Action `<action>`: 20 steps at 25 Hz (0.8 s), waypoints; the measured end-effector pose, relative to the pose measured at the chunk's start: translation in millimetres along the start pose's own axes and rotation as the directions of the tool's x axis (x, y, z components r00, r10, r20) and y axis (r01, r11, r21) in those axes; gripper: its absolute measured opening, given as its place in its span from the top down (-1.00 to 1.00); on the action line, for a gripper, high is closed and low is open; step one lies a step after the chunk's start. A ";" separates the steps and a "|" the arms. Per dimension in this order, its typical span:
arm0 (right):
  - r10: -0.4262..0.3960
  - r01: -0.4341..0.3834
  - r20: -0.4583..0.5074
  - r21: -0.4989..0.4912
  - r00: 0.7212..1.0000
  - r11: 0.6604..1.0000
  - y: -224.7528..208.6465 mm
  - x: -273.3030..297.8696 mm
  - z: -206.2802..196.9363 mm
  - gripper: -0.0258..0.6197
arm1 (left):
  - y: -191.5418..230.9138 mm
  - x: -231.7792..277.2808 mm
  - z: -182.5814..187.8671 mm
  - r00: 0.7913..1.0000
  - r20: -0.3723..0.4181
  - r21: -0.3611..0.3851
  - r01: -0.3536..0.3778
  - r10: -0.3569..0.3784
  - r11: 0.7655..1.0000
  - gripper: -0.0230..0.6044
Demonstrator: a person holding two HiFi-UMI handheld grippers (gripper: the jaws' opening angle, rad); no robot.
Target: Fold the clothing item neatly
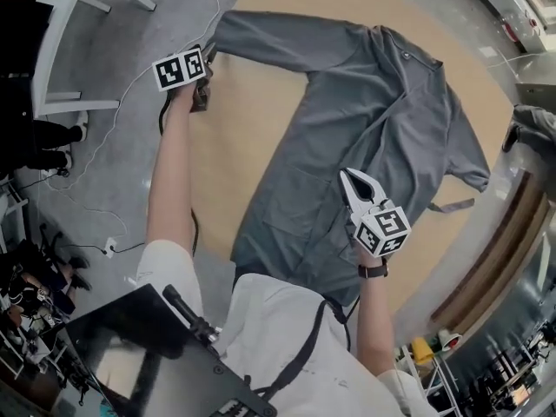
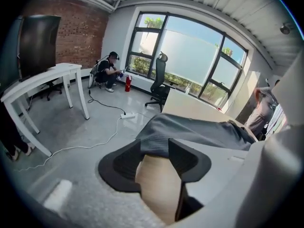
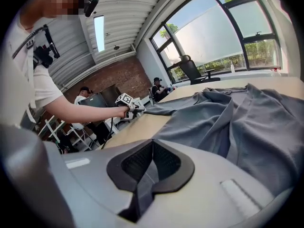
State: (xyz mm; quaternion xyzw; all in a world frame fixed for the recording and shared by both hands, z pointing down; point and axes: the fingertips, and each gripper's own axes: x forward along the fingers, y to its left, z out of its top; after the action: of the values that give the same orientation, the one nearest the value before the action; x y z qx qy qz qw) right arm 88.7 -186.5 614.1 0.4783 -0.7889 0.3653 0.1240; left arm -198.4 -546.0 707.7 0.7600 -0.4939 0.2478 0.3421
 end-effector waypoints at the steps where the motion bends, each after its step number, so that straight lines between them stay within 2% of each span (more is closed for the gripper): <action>1: 0.003 -0.003 -0.009 -0.001 1.000 1.000 2.9 2.3 -0.6 0.90 | 2.8 8.6 -2.1 1.000 -0.025 0.003 -0.001 0.001 1.000 0.31; 4: 0.019 -0.020 -0.028 -0.024 0.999 1.000 9.2 5.6 1.1 0.90 | 8.4 24.7 -9.8 0.995 -0.099 0.026 0.013 -0.011 1.000 0.31; 6: 0.016 -0.016 -0.020 -0.023 1.000 1.000 6.8 3.8 2.5 0.90 | 8.2 26.0 -5.0 0.994 -0.103 0.029 0.027 -0.024 0.999 0.36; 7: 0.012 -0.012 -0.013 -0.008 1.000 1.000 4.3 1.7 1.4 0.90 | 6.1 24.6 -1.1 0.996 -0.092 0.044 0.025 -0.021 0.999 0.71; 8: 0.009 -0.008 -0.008 0.012 1.000 1.000 2.0 -1.0 -1.1 0.90 | 2.4 21.8 2.5 0.997 -0.077 0.067 0.019 -0.013 0.998 0.88; 12: 0.000 0.000 0.014 0.058 1.000 0.998 -0.4 -12.5 -6.9 0.90 | -38.2 -11.3 27.5 0.998 0.042 0.142 0.038 -0.044 0.989 0.89; 14: -0.007 0.005 0.041 0.061 0.999 0.998 -0.2 -21.9 -2.8 0.90 | -76.0 -42.3 44.9 0.990 0.113 0.216 0.057 -0.083 0.975 0.89; 16: -0.019 0.015 0.076 0.063 0.997 0.998 -2.0 -33.8 2.2 0.90 | -126.3 -74.4 56.5 0.975 0.165 0.313 0.093 -0.151 0.945 0.89; 17: -0.028 0.021 0.098 0.069 0.995 0.997 -3.6 -40.3 4.1 0.90 | -155.8 -88.7 58.0 0.963 0.179 0.365 0.126 -0.203 0.922 0.89; 20: -0.054 0.040 0.149 0.099 0.987 0.994 -6.2 -65.4 3.2 0.90 | -247.7 -132.4 45.4 0.914 0.171 0.509 0.236 -0.367 0.828 0.88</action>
State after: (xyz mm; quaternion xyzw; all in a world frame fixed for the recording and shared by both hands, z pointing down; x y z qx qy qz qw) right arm 127.9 -147.0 579.1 0.5286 -0.7661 0.3623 0.0493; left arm -20.2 -434.8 515.7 0.9153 -0.3306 0.2016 0.1107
